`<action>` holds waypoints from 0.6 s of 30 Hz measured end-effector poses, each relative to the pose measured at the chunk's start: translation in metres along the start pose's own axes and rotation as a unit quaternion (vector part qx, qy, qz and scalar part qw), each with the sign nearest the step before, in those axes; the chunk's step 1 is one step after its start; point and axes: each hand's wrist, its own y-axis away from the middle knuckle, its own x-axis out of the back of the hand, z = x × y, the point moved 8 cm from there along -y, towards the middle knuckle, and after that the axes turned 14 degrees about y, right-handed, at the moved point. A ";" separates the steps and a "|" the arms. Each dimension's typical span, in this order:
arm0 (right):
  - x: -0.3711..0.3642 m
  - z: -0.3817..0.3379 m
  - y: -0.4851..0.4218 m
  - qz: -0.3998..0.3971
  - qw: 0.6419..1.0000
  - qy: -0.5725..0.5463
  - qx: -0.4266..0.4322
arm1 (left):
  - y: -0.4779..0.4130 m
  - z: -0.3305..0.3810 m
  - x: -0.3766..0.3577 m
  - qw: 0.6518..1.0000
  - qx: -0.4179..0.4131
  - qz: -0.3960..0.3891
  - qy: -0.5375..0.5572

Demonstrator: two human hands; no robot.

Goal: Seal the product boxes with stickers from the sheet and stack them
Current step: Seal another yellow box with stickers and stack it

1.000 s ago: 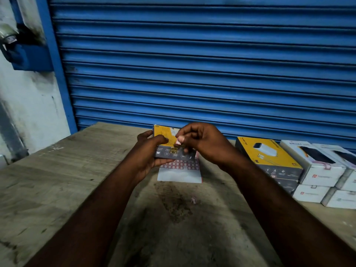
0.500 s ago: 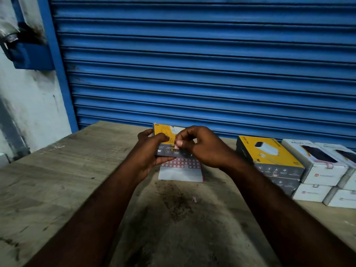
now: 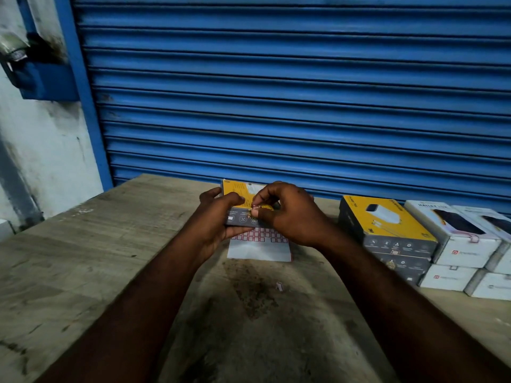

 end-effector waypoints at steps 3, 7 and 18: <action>0.000 0.000 0.000 0.012 1.000 0.004 0.003 | 0.002 0.000 0.000 1.000 0.004 -0.001 0.001; -0.001 0.001 0.001 0.021 1.000 0.001 0.011 | 0.004 0.000 -0.002 1.000 0.005 -0.003 0.001; -0.008 0.009 0.001 0.031 0.991 -0.126 0.029 | 0.009 0.005 -0.004 1.000 0.002 -0.012 0.001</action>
